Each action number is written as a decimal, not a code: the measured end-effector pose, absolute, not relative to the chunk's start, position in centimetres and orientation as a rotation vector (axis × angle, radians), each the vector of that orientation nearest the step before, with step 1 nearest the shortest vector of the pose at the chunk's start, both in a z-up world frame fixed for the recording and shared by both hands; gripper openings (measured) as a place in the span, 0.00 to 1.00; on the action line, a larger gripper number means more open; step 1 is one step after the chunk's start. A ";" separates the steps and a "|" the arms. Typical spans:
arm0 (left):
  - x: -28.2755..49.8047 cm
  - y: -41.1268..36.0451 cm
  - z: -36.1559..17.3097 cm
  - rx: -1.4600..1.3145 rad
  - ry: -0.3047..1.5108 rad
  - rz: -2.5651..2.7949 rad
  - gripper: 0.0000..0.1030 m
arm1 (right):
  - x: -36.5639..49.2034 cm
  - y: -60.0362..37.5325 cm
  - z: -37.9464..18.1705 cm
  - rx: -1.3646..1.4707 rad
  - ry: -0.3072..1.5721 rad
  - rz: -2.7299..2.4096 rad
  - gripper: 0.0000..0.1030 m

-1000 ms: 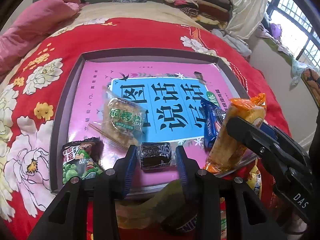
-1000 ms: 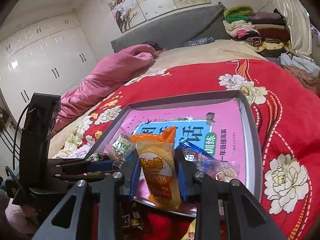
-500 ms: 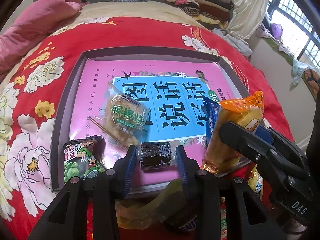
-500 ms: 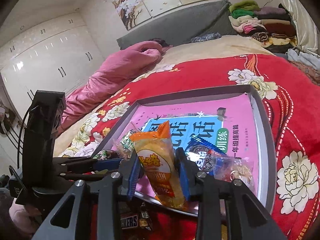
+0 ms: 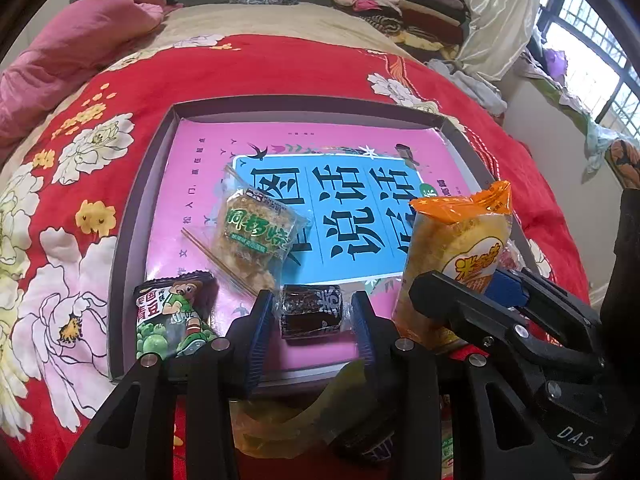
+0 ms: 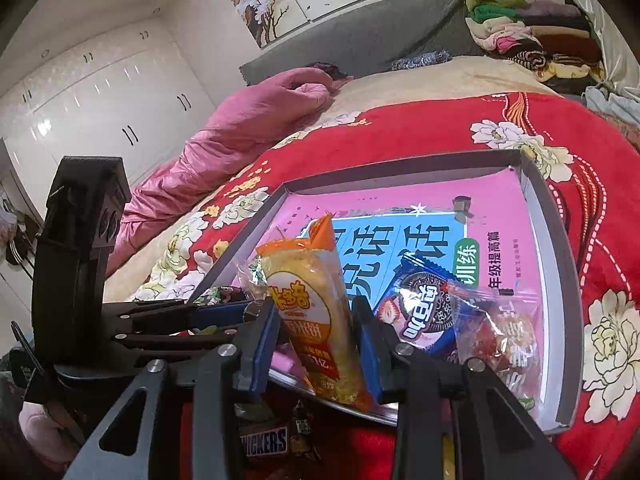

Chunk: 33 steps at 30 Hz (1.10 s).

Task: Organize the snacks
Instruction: 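Lower the chocolate onto the pink book and open left gripper while right releases the rice-cracker bag beside it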

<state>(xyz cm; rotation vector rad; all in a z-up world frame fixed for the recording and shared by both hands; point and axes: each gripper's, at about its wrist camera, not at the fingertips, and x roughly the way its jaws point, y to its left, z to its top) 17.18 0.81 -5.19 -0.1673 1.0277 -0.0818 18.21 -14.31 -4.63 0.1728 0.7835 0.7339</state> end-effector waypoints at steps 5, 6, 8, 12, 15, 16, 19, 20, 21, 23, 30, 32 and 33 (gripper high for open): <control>17.1 1.0 -5.1 -0.171 1.025 -0.083 0.40 | 17.9 -14.3 -4.4 0.159 0.782 0.726 0.42; 17.1 1.0 -5.1 -0.173 1.025 -0.084 0.40 | 17.8 -14.4 -4.2 0.159 0.779 0.728 0.43; 17.1 1.1 -5.0 -0.176 1.023 -0.085 0.40 | 17.8 -14.5 -4.0 0.164 0.779 0.733 0.45; 17.1 1.2 -4.9 -0.182 1.023 -0.086 0.40 | 17.7 -14.9 -4.0 0.176 0.789 0.735 0.47; 17.1 1.3 -4.8 -0.187 1.020 -0.089 0.40 | 17.8 -15.2 -4.0 0.189 0.795 0.732 0.48; 17.1 1.3 -4.8 -0.187 1.019 -0.089 0.40 | 17.8 -15.3 -4.0 0.192 0.796 0.731 0.48; 17.1 1.3 -4.6 -0.187 1.015 -0.088 0.40 | 17.9 -15.5 -3.9 0.197 0.795 0.726 0.48; 17.1 1.3 -4.6 -0.187 1.015 -0.087 0.40 | 17.9 -15.5 -3.9 0.196 0.794 0.724 0.48; 17.1 1.4 -4.6 -0.187 1.014 -0.086 0.41 | 17.8 -15.5 -3.9 0.196 0.793 0.723 0.48; 17.1 1.3 -4.6 -0.188 1.015 -0.087 0.41 | 17.9 -15.6 -3.9 0.193 0.793 0.721 0.48; 17.0 1.3 -4.4 -0.189 1.013 -0.091 0.48 | 17.6 -15.5 -3.6 0.171 0.781 0.706 0.49; 16.9 1.3 -4.3 -0.187 1.011 -0.088 0.51 | 17.5 -15.5 -3.5 0.160 0.773 0.699 0.49; 16.9 1.3 -4.3 -0.188 1.012 -0.087 0.52 | 17.5 -15.5 -3.4 0.155 0.769 0.698 0.49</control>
